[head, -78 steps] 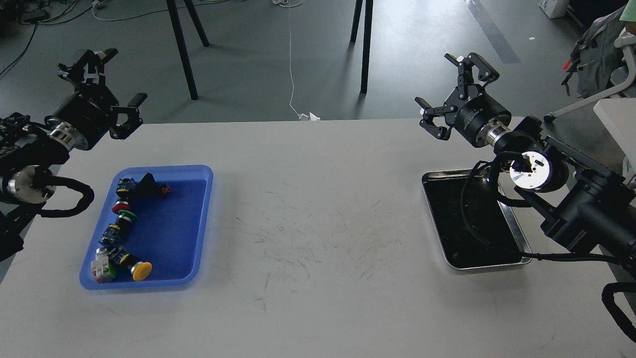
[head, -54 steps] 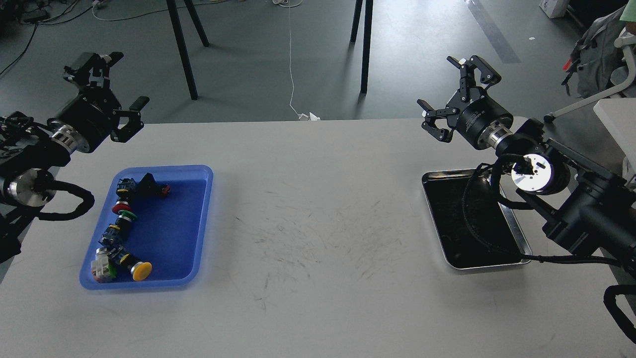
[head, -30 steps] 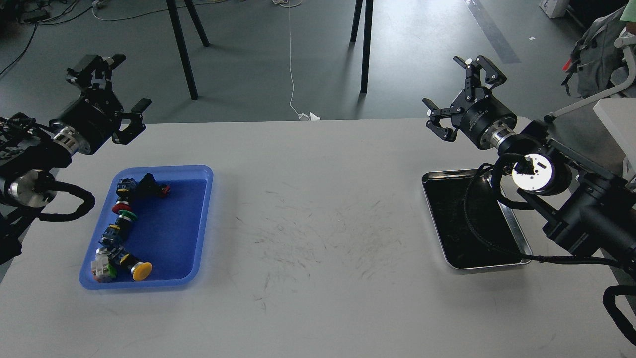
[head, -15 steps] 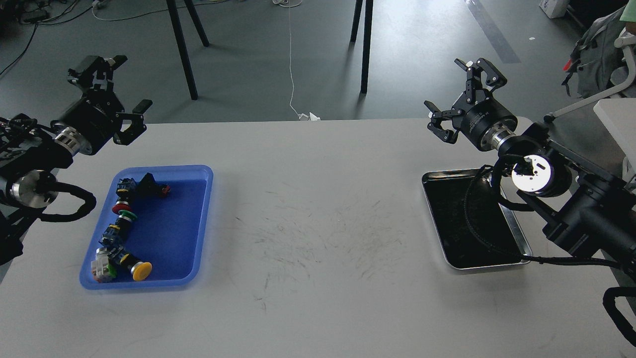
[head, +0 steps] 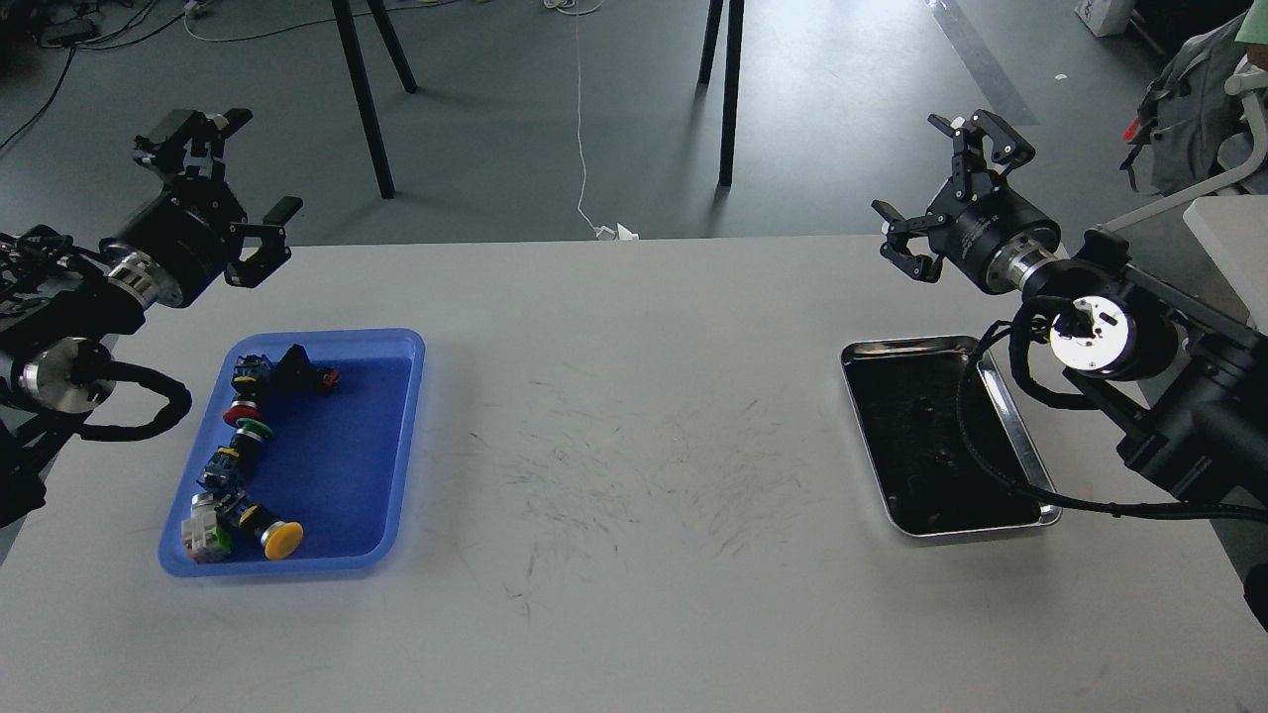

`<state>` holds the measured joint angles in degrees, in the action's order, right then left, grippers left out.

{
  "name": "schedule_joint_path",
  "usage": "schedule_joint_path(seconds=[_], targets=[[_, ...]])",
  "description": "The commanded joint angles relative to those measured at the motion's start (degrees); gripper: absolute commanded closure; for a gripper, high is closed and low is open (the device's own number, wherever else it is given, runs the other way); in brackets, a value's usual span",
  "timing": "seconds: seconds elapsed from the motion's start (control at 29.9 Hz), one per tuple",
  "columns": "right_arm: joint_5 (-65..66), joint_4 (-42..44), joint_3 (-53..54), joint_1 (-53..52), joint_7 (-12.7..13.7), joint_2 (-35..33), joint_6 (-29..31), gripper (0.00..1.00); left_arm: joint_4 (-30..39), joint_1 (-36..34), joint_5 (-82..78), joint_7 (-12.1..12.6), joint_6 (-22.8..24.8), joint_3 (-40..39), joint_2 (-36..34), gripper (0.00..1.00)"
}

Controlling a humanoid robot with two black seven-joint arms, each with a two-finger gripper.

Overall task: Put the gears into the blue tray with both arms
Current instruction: 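Move the right gripper over the metal tray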

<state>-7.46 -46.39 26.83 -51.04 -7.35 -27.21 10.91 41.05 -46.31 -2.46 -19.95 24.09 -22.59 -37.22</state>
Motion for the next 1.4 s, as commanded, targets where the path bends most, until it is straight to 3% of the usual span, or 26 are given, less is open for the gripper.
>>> schedule_joint_path(seconds=[0.0, 0.67, 0.77, 1.0, 1.2, 1.37], targets=[[0.1, -1.2, -3.6, -1.5, 0.7, -2.6, 0.1, 0.01, 0.1, -0.1, 0.0, 0.1, -0.1, 0.0, 0.0, 0.01], [4.4, -4.5, -1.6, -0.8, 0.6, -3.5, 1.0, 0.01, 0.2, 0.2, 0.0, 0.2, -0.5, 0.1, -0.5, 0.01], [4.6, -4.6, -4.0, -1.0, 2.7, -3.7, 1.0, 0.01, 0.2, 0.2, 0.0, 0.1, -1.0, 0.1, -0.7, 0.01], [5.1, -5.1, -7.0, -1.3, 3.5, -6.8, -0.5, 0.01, 0.2, 0.2, 0.0, 0.2, -1.1, 0.1, -0.7, 0.01], [11.7, -5.8, -18.2, -6.3, 3.6, -10.2, -4.5, 0.03, 0.2, 0.1, 0.0, 0.1, -1.1, -0.1, -0.8, 0.01], [19.5, -12.1, -29.7, -13.3, 3.7, -14.4, -7.3, 0.03, 0.2, 0.1, 0.0, 0.1, -1.2, -0.4, -0.7, 0.01]])
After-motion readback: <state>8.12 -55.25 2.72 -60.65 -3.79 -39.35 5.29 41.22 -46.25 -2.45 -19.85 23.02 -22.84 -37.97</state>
